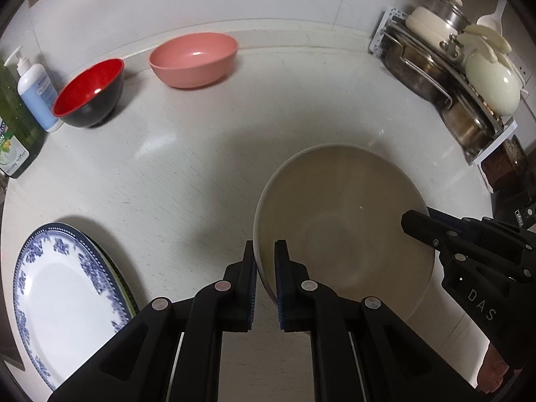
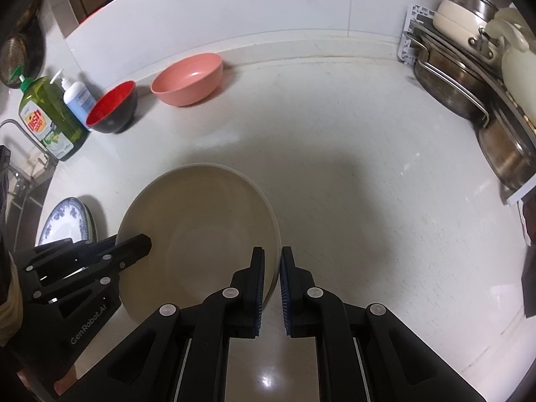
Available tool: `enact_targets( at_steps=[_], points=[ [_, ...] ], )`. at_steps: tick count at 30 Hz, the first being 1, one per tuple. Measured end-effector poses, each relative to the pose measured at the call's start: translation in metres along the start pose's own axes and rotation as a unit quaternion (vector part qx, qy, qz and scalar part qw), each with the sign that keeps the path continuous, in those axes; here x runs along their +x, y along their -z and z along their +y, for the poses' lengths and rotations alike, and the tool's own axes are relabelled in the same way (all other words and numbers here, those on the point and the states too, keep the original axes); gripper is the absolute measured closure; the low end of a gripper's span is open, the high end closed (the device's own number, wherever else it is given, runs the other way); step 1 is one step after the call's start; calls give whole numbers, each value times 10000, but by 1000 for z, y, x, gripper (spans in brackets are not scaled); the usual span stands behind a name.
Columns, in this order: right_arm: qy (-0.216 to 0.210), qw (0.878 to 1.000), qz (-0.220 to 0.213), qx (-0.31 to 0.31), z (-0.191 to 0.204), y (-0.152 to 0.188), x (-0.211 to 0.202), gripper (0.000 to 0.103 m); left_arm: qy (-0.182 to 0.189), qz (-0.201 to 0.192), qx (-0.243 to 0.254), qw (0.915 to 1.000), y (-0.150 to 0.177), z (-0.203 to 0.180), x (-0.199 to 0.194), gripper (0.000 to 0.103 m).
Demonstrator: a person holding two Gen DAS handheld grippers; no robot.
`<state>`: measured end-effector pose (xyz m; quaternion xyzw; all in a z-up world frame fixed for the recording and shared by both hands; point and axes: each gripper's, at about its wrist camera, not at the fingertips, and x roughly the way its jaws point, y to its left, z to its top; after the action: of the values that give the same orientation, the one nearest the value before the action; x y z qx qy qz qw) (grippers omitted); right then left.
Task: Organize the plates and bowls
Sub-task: 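Carry the cream-white bowl beside the plate stack and lower it, then open both grippers to release the cream-white bowl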
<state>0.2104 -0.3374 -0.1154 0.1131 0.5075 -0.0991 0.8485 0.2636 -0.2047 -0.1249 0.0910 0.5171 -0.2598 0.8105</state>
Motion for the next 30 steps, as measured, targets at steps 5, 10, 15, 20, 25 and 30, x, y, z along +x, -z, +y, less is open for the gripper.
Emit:
enact_targets(
  at_steps=[5, 10, 15, 20, 25, 30],
  points=[
    [8, 9999, 124, 6, -9, 4, 8, 92, -38, 91, 22, 9999, 1, -8, 8, 91],
    [14, 9998, 206, -36, -15, 7, 14, 92, -70, 173, 30, 9998, 2, -13, 15, 91],
    [7, 9997, 225, -48, -19, 7, 16, 92, -78, 233, 32, 9997, 3, -17, 19, 91],
    [-11, 9997, 239, -41, -19, 7, 17, 92, -98, 226, 49, 9997, 2, -19, 20, 91],
    [-29, 9997, 242, -36, -20, 8, 18, 91, -65, 228, 65, 9997, 1, -19, 20, 89],
    [-90, 9997, 226, 27, -21, 10, 17, 82, -120, 143, 74, 9998, 1, -17, 16, 77]
  ],
)
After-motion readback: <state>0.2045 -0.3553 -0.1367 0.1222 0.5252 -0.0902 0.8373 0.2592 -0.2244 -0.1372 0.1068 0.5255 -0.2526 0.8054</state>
